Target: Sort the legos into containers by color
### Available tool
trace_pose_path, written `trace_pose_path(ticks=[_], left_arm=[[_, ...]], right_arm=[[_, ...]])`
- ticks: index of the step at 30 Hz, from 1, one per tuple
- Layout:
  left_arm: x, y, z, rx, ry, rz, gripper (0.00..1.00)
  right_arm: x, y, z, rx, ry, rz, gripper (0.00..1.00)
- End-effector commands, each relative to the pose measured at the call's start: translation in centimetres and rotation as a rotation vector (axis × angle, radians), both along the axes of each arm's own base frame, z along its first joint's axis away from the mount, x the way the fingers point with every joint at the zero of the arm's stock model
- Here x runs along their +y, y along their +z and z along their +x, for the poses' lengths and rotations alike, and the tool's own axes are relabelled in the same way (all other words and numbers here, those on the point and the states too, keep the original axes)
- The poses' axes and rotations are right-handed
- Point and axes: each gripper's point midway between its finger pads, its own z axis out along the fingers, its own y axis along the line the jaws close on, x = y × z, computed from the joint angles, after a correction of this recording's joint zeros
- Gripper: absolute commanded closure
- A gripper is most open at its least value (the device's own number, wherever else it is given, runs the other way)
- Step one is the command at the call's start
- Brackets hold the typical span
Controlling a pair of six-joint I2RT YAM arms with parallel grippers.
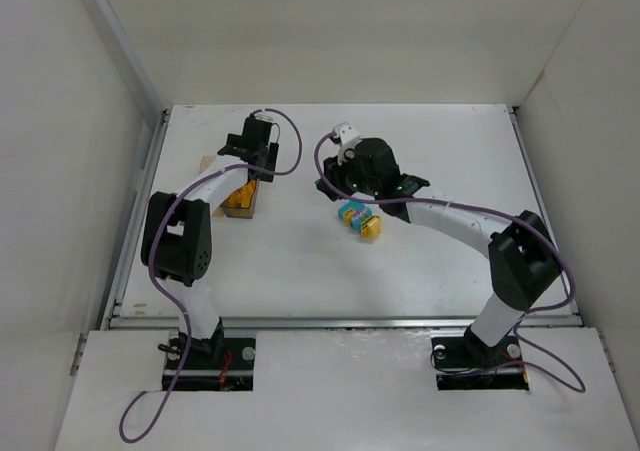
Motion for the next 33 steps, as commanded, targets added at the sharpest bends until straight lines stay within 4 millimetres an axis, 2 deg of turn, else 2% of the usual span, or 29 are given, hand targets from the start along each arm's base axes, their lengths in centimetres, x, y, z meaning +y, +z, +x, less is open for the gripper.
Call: trace_pose_path(ticks=[1, 2, 3, 4, 6, 7, 8, 9, 10, 11, 12, 13, 14, 15, 16, 17, 18, 20, 21, 22, 25, 27, 29, 31, 33], left_arm=[[-1.5, 5.7, 0.8, -0.095, -0.079, -0.057, 0.27], [-2.2, 6.4, 0.7, -0.102, -0.13, -0.076, 0.27], [-3.0, 8.9, 0.5, -0.158, -0.183, -0.086, 0.29], [-4.0, 9.8, 0.3, -0.195, -0.247, -0.083, 0.29], [-5.3, 12.1, -0.4, -0.263, -0.439, -0.003, 0.3], [-5.7, 15.3, -1.6, -0.355, -0.518, 0.035, 0.3], [-6.7, 15.1, -2.5, -0.381, -0.612, 0.085, 0.3], [-6.8, 15.8, -3.1, -0.404, -0.731, 0.175, 0.3], [-7.3, 17.6, -4.5, -0.456, -0.793, 0.199, 0.3], [-7.5, 17.1, -5.3, -0.455, -0.85, 0.217, 0.3], [-7.8, 17.6, -6.0, -0.482, -0.905, 0.237, 0.3], [-9.0, 18.2, -7.0, -0.528, -1.03, 0.269, 0.3], [-9.4, 20.2, -8.5, -0.614, -1.086, 0.288, 0.3], [-10.0, 19.8, -9.3, -0.678, -1.139, 0.299, 0.29], [-11.2, 20.6, -10.7, -0.761, -1.22, 0.284, 0.27], [-11.4, 22.3, -12.0, -0.858, -1.248, 0.308, 0.26], [-12.3, 21.9, -12.8, -0.907, -1.285, 0.309, 0.26], [-13.4, 22.0, -13.7, -0.933, -1.328, 0.3, 0.26], [-13.8, 21.5, -13.7, -0.922, -1.337, 0.294, 0.26], [-14.7, 22.0, -14.0, -0.923, -1.352, 0.26, 0.26], [-15.6, 22.3, -14.1, -0.929, -1.366, 0.241, 0.26], [-16.1, 22.6, -14.2, -0.944, -1.364, 0.217, 0.26], [-16.4, 23.8, -14.4, -0.976, -1.363, 0.21, 0.26], [-16.8, 23.5, -14.4, -0.968, -1.374, 0.203, 0.28], [-16.8, 24.2, -14.4, -0.988, -1.369, 0.207, 0.33]], right_arm=[[-1.2, 5.9, 1.6, -0.06, -0.006, 0.101, 1.0], [-1.4, 7.1, 1.7, -0.042, -0.002, 0.151, 1.0], [-1.2, 7.7, 1.1, -0.012, 0.063, 0.194, 1.0], [-2.3, 8.7, 2.1, -0.006, 0.055, 0.227, 1.0], [-2.8, 10.4, 2.0, 0.016, 0.076, 0.286, 1.0], [-3.1, 10.9, 2.1, 0.024, 0.098, 0.306, 1.0], [-3.0, 12.3, 1.7, 0.003, 0.12, 0.321, 1.0], [-3.2, 12.8, 1.8, 0.003, 0.125, 0.333, 1.0], [-3.0, 13.3, 1.6, -0.002, 0.144, 0.34, 1.0], [-2.7, 14.3, 0.7, -0.009, 0.192, 0.355, 1.0], [-2.5, 15.4, 0.4, -0.016, 0.219, 0.373, 1.0], [-2.3, 16.0, 0.0, -0.015, 0.239, 0.386, 1.0], [-1.7, 16.5, -0.8, -0.007, 0.277, 0.397, 1.0], [-1.6, 16.5, -0.7, 0.003, 0.284, 0.403, 1.0], [-1.1, 17.0, -1.1, 0.003, 0.294, 0.412, 1.0], [-1.1, 17.0, -1.3, 0.014, 0.302, 0.418, 1.0], [-0.5, 17.0, -2.0, 0.02, 0.327, 0.419, 1.0], [0.2, 18.4, -3.4, -0.003, 0.36, 0.43, 1.0], [1.0, 18.4, -4.3, 0.004, 0.39, 0.431, 1.0], [1.1, 18.9, -4.8, -0.004, 0.402, 0.435, 1.0], [2.0, 19.3, -6.2, -0.025, 0.442, 0.43, 1.0], [2.0, 18.9, -6.4, -0.015, 0.449, 0.427, 1.0], [2.3, 18.4, -6.7, -0.003, 0.457, 0.423, 1.0], [2.3, 18.4, -6.7, -0.003, 0.457, 0.423, 1.0], [2.4, 17.6, -6.6, 0.014, 0.453, 0.416, 1.0]])
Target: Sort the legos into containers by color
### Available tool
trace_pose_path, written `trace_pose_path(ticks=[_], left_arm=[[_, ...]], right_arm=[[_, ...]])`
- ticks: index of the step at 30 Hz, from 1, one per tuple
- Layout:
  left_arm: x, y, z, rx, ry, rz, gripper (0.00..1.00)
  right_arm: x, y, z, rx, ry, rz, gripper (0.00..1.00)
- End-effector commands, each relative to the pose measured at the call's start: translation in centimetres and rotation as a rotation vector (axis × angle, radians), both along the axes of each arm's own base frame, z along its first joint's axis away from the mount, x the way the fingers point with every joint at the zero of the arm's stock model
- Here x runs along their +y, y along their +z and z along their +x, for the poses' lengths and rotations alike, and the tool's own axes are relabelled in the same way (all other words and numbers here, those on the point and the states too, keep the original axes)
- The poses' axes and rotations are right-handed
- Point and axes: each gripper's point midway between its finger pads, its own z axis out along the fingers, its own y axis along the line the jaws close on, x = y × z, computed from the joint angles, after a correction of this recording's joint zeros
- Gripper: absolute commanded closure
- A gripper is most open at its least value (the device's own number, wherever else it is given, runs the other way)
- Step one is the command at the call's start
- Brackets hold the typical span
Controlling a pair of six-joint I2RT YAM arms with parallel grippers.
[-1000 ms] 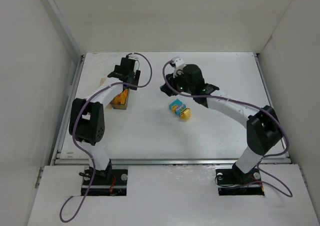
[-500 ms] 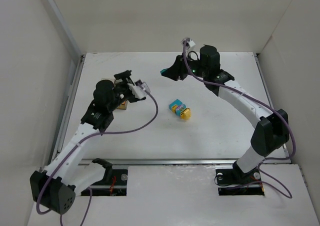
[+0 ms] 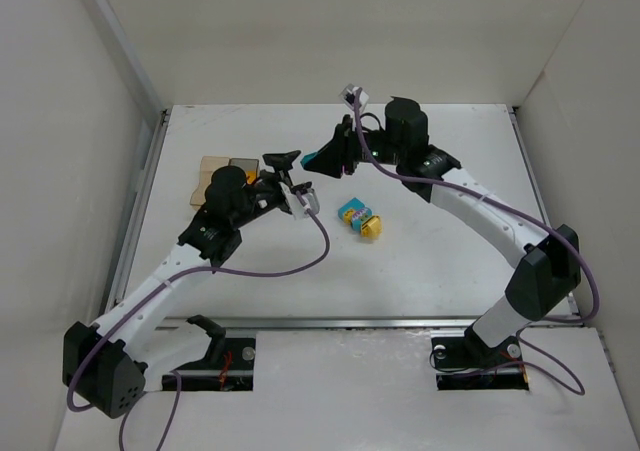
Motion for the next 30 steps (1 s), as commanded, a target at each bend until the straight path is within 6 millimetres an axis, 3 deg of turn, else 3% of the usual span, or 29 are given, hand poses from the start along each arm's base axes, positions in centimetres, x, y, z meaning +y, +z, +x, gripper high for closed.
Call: trace_pose_path(ticks=[1, 10, 23, 27, 28, 30], left_arm=[[-1.2, 4.7, -0.7, -0.102, -0.053, -0.08, 0.35], [-2.1, 5.6, -1.5, -0.088, -0.104, -0.128, 0.51], [-2.2, 6.3, -1.0, -0.087, -0.092, -0.139, 0.77], [-2.3, 6.5, -0.8, -0.087, -0.092, -0.139, 0.95], [-2.3, 6.5, -0.8, -0.087, -0.092, -0.139, 1.0], [-2.3, 6.1, -0.5, -0.072, -0.082, -0.14, 1.0]], right_arm=[[0.0, 2.3, -1.0, -0.055, 0.03, 0.038, 1.0], [0.4, 0.6, -0.6, -0.006, 0.026, 0.021, 1.0], [0.7, -0.2, -0.6, 0.022, 0.044, 0.013, 1.0], [1.0, -0.5, -0.4, 0.029, 0.055, 0.01, 1.0], [1.0, -0.5, -0.4, 0.029, 0.055, 0.01, 0.98], [1.2, -0.5, -0.4, 0.03, 0.065, 0.011, 0.9]])
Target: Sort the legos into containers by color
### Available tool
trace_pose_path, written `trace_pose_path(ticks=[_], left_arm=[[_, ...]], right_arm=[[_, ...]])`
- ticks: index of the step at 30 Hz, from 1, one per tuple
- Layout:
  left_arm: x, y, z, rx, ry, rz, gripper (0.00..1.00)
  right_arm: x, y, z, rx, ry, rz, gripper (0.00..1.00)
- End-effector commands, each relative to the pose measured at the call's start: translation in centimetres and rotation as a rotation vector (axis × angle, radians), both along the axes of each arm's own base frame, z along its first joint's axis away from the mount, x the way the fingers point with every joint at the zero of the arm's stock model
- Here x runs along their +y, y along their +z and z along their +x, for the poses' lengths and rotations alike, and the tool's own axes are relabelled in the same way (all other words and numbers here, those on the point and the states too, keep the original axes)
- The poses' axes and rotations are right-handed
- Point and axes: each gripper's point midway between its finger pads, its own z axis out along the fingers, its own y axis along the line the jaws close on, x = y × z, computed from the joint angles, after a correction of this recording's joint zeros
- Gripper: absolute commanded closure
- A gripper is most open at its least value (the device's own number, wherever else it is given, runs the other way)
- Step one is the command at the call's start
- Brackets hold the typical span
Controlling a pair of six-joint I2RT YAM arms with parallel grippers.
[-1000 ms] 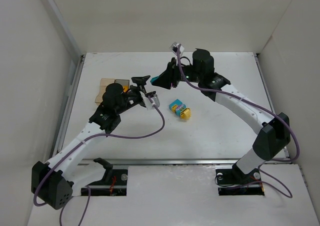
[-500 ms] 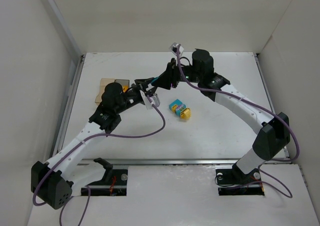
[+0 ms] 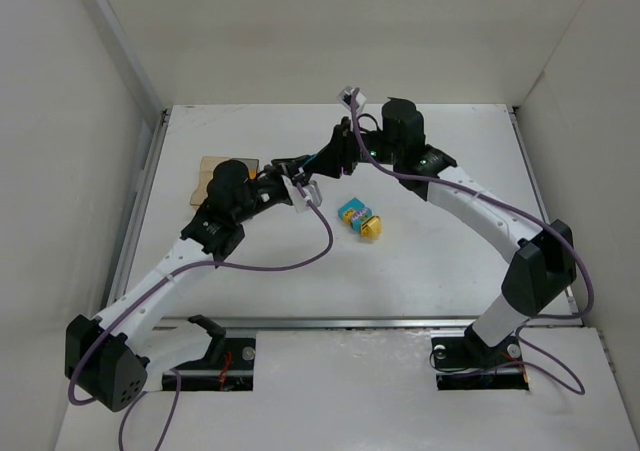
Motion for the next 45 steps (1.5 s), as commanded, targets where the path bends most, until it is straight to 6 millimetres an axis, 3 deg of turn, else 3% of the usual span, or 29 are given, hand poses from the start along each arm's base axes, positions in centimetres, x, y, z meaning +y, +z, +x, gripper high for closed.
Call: trace_pose_path(ticks=[1, 3, 4, 6, 15, 16, 17, 19, 25, 31, 32, 33, 35, 38, 45], left_arm=[[-0.9, 4.9, -0.6, -0.098, -0.043, -0.08, 1.0], [-0.8, 4.6, -0.6, -0.089, -0.043, -0.074, 1.0], [-0.9, 4.4, -0.6, -0.074, -0.043, -0.075, 1.0], [-0.6, 4.4, -0.7, -0.073, -0.034, -0.074, 1.0], [-0.5, 3.2, -1.1, -0.019, -0.033, -0.086, 1.0], [-0.5, 3.2, -1.2, -0.012, -0.033, -0.091, 1.0], [-0.5, 2.9, -1.2, 0.005, -0.032, -0.092, 1.0], [0.0, 2.5, -0.8, 0.042, 0.009, -0.104, 1.0], [3.0, -4.3, 2.3, 0.423, 0.27, -0.168, 1.0], [5.2, -6.3, 3.3, 0.558, 0.435, -0.278, 1.0], [6.3, -6.1, 4.0, 0.572, 0.508, -0.335, 1.0], [7.0, -7.5, 4.8, 0.607, 0.571, -0.346, 1.0], [9.7, -7.4, 6.9, 0.619, 0.711, -0.404, 1.0], [14.5, -9.4, 9.9, 0.656, 0.964, -0.437, 1.0], [20.9, -11.9, 13.8, 0.674, 1.151, -0.453, 1.0]], right_arm=[[0.9, 0.6, -0.9, -0.007, 0.06, 0.018, 0.86], [1.0, -0.1, -0.7, 0.011, 0.06, 0.006, 0.74], [1.0, -0.1, -0.7, 0.011, 0.06, 0.006, 0.57], [0.8, -0.5, -0.4, 0.02, 0.062, 0.002, 0.46], [0.5, -0.5, -0.1, 0.02, 0.052, 0.002, 0.2], [0.4, -0.1, -0.1, 0.011, 0.043, 0.006, 0.04], [0.0, -0.5, 0.3, 0.019, 0.033, 0.001, 0.0], [-0.4, -0.1, 0.6, 0.01, 0.014, 0.005, 0.0], [-4.2, -0.1, 4.0, 0.016, -0.243, -0.008, 0.0], [-8.0, -1.8, 6.4, 0.018, -0.467, -0.052, 0.0], [-8.2, -1.3, 6.4, 0.009, -0.478, -0.046, 0.0], [-8.4, -1.9, 6.5, 0.007, -0.485, -0.061, 0.0], [-8.6, -2.6, 6.6, 0.006, -0.496, -0.083, 0.0], [-9.0, -3.5, 6.6, 0.0, -0.5, -0.119, 0.0], [-9.1, -5.8, 7.5, -0.001, -0.48, -0.198, 0.0]])
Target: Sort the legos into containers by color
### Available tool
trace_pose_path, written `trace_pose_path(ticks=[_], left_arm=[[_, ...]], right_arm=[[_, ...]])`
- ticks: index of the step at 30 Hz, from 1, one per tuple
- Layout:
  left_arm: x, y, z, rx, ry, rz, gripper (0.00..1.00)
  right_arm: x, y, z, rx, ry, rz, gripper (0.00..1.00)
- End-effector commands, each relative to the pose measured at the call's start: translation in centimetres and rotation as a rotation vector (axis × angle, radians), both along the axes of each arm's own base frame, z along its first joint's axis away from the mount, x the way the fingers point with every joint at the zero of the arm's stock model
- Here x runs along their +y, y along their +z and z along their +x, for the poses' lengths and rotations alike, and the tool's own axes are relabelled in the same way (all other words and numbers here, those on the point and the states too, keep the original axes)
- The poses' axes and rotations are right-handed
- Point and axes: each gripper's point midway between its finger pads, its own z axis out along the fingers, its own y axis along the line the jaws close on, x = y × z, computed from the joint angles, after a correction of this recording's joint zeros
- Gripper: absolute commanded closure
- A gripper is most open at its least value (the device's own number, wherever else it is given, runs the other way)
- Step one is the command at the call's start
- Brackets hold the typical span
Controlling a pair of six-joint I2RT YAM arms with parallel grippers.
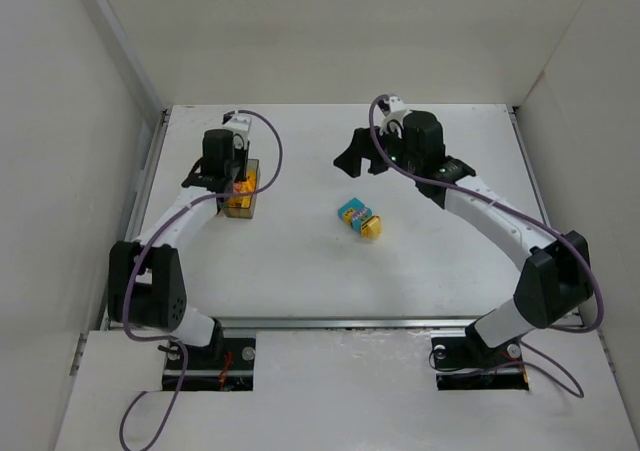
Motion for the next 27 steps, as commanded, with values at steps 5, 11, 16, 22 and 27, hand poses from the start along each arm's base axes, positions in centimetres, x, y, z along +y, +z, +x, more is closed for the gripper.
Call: trace_pose_path(ticks=[5, 11, 16, 22, 27], left_arm=[[6.3, -0.5, 3.1, 0.009, 0.163, 0.001, 1.0], [7.3, -3.4, 3.1, 0.083, 0.139, 0.045, 0.95], [8.1, -5.4, 2.6, 0.148, 0.16, 0.069, 0.83], [9.1, -5.1, 2.6, 0.107, 0.225, 0.083, 0.48], [8.8, -4.0, 2.8, 0.088, 0.201, 0.077, 0.0]], right_arm=[[-0.1, -0.9, 1.8, -0.023, 0.019, -0.063, 0.0], [0.0, -2.0, 2.0, -0.015, 0.042, -0.103, 0.0], [-1.8, -5.9, 2.0, 0.123, -0.004, -0.258, 0.0], [-3.2, -10.1, 0.7, 0.226, -0.018, -0.412, 0.0], [-3.3, -13.0, -1.9, 0.286, -0.014, -0.519, 0.0]])
